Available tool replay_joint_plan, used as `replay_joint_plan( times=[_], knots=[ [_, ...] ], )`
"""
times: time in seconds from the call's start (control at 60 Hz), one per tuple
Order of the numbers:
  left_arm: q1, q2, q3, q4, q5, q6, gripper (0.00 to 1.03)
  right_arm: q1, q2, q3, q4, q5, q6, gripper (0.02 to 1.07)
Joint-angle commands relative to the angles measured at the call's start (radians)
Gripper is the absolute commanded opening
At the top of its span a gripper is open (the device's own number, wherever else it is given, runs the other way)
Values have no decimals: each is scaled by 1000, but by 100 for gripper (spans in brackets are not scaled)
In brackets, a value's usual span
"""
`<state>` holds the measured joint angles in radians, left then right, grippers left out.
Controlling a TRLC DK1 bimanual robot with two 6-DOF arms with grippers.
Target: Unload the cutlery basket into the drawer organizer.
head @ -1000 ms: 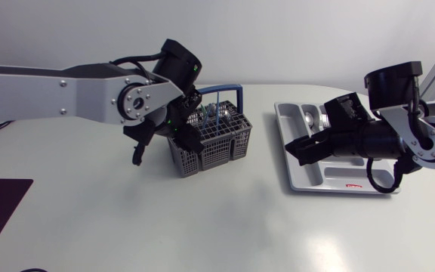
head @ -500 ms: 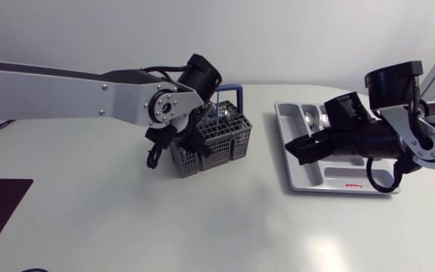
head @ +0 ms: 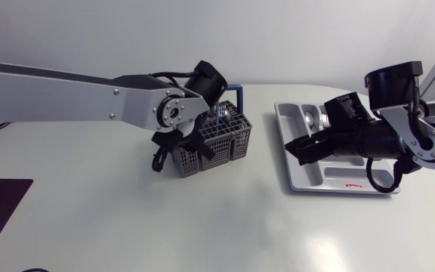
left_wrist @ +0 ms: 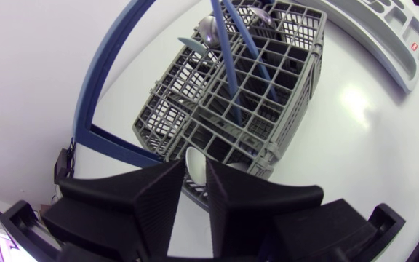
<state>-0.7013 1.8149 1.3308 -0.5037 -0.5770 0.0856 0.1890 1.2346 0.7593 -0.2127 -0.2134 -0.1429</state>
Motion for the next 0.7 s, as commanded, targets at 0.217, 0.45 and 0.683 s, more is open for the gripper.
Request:
replay_joint_plan(
  times=[0.217,0.45,0.683],
  knots=[
    [-7,37,28,4,-20,-55,20,4,6,-23,15,-3,3,102],
    [-10,43,16,31,-53,-63,13,6,6,-26,16,-3,5,102],
    [-32,7,-13,48,-64,-61,12,6,6,-26,16,-3,3,102]
  ],
)
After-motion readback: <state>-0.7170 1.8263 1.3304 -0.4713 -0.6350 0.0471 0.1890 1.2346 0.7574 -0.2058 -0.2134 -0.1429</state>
